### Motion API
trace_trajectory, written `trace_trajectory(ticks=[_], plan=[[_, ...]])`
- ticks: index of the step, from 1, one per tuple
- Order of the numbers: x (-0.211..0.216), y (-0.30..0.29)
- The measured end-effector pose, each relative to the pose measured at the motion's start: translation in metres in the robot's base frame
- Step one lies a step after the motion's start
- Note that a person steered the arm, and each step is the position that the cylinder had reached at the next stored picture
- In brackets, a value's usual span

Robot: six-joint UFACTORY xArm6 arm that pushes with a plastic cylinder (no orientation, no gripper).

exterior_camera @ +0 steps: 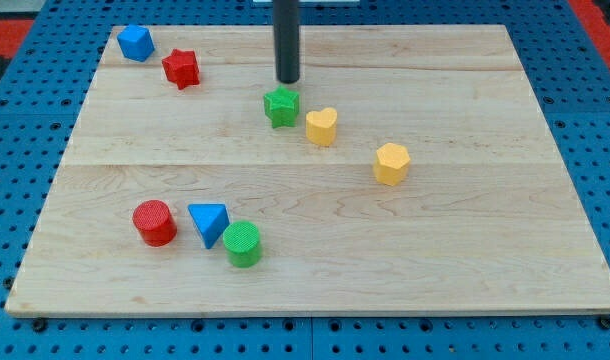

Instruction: Move the green star in between yellow heart and red star

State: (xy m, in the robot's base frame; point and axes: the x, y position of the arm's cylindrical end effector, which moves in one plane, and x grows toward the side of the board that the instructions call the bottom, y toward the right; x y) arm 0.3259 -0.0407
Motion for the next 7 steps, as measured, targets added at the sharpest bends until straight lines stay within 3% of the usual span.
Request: trace_trajectory(ticks=[1, 2, 3, 4, 6, 7], plan=[[0.062, -0.061], [0.096, -0.105], [0.115, -0.015], [0.108, 0.040], [0.066, -0.036], [0.049, -0.023]])
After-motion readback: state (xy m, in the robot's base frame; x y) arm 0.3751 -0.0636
